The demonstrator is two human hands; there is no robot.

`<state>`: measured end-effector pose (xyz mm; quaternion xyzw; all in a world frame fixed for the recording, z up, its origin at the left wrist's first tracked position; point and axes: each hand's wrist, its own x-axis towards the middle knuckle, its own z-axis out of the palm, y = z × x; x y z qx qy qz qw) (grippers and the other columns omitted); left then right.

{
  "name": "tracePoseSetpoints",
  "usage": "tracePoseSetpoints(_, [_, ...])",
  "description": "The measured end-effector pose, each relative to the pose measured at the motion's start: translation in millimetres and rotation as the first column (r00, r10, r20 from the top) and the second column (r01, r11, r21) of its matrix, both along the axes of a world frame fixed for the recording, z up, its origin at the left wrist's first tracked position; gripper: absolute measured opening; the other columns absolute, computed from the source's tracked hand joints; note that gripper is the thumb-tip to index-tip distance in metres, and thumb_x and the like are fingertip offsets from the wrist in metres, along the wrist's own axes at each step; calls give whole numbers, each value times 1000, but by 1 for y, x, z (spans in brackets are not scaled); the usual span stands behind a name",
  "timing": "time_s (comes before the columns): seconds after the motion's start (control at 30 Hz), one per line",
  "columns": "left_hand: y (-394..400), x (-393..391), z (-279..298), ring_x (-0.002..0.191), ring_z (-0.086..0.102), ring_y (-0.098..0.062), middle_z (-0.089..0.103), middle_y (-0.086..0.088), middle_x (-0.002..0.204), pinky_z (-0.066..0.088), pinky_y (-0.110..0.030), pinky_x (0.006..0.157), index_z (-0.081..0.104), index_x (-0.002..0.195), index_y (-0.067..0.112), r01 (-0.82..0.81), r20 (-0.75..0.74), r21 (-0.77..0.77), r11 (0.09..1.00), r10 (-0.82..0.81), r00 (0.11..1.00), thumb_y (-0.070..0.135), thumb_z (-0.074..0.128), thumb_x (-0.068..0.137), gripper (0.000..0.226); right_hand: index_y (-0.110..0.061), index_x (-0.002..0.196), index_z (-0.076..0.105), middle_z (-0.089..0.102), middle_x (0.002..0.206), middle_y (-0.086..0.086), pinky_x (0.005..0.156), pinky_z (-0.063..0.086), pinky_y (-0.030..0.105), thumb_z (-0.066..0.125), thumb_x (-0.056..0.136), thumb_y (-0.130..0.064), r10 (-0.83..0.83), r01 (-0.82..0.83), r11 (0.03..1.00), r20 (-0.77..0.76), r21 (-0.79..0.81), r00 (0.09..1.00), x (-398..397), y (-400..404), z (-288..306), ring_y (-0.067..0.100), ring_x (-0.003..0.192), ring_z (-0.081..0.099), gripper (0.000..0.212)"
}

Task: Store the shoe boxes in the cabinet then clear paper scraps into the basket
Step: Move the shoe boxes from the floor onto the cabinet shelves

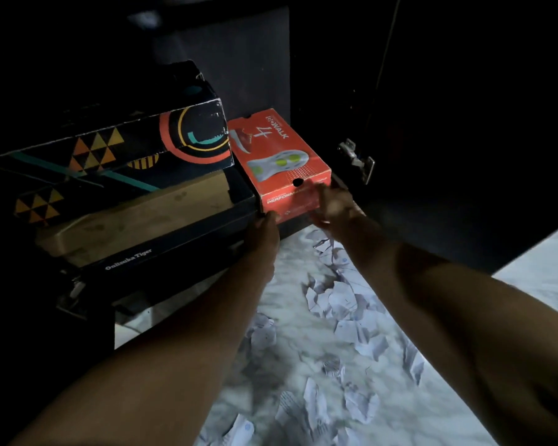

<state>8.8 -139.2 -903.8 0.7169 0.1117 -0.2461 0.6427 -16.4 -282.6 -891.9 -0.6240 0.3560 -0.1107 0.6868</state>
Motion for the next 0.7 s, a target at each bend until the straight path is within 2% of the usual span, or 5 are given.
tracePoseSetpoints(0.13, [-5, -32, 11, 63, 50, -21, 55, -1, 63, 37, -27, 61, 56, 64, 18, 273, 77, 130, 953, -284, 956, 26, 64, 80, 19, -19, 100, 64, 74, 106, 20, 83, 61, 49, 60, 83, -32, 73, -91, 987, -129, -134, 989, -70, 11, 0, 41, 94, 73, 22])
tracePoseSetpoints(0.23, [-13, -61, 14, 65, 56, -23, 60, -2, 61, 46, -30, 65, 61, 69, 13, 419, 120, 166, 893, -440, 890, 18, 70, 78, 14, -21, 86, 71, 79, 91, 5, 75, 60, 41, 55, 73, -38, 114, -156, 955, -172, -253, 978, -147, 19, 3, 30, 83, 76, 27])
tracePoseSetpoints(0.3, [-20, -87, 21, 64, 56, -21, 61, -5, 68, 45, -19, 50, 62, 81, 10, 548, 113, 197, 813, -574, 811, 8, 65, 94, 13, -25, 84, 72, 75, 83, -7, 74, 54, 28, 60, 83, -29, 80, -142, 939, -201, -315, 976, -206, 20, 7, 12, 75, 71, 12])
tracePoseSetpoints(0.53, [-78, -196, 23, 67, 63, -18, 66, -14, 87, 46, -15, 46, 66, 93, 10, 789, 101, 266, 553, -830, 548, 5, 54, 100, 14, -19, 109, 73, 75, 103, -9, 71, 45, 9, 66, 96, -26, -263, 113, 876, -269, -469, 926, -389, -6, 21, 2, 83, 66, 16])
tracePoseSetpoints(0.7, [-128, -290, 16, 74, 67, -19, 68, -8, 96, 49, -27, 67, 65, 101, 13, 900, 72, 240, 364, -931, 358, 13, 55, 100, 10, -20, 117, 72, 67, 122, 1, 90, 52, 30, 67, 94, -27, -633, 432, 704, -223, -564, 741, -482, -40, 23, 18, 107, 65, 25])
